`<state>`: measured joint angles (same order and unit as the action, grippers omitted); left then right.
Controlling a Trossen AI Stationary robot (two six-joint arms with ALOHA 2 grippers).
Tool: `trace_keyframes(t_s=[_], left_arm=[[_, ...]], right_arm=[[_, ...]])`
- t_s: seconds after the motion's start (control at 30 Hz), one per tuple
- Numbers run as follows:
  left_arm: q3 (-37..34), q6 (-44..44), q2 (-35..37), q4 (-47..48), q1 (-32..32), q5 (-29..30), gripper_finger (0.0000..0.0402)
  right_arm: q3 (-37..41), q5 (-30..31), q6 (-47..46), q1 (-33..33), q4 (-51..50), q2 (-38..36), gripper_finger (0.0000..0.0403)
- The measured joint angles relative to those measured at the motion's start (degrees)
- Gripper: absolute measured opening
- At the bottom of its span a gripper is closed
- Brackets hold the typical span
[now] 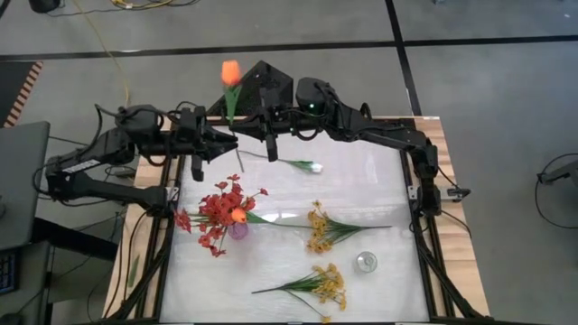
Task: Sort flowers into vase by color
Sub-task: Put the orange flower into the purple vase
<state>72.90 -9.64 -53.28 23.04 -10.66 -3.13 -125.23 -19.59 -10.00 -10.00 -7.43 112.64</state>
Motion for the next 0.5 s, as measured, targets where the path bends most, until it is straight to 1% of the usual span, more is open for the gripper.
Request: trace_keyframes(t_s=[0.2, 0.37, 0.43, 0.5], left_arm=[[0.0, 1.0, 0.7, 0.2, 0.0, 3.8, 0.0066], [0.0, 1.8, 2.4, 0.6, 0.0, 1.3, 0.0066], [0.0, 1.7, 3.4, 0.5, 0.0, 1.5, 0.0066], [0.0, 1.6, 4.3, 0.4, 0.0, 3.1, 0.0066]], right_arm=[[0.0, -0.1, 0.0, 0.0, -0.1, 0.0, 0.0016], [0.0, -1.2, -0.1, -0.4, -0.8, 0.0, 0.0016], [0.0, -1.8, -0.7, -0.5, -1.2, 0.0, 0.0016], [0.0, -1.9, -1.1, -0.5, -1.1, 0.0, 0.0016]])
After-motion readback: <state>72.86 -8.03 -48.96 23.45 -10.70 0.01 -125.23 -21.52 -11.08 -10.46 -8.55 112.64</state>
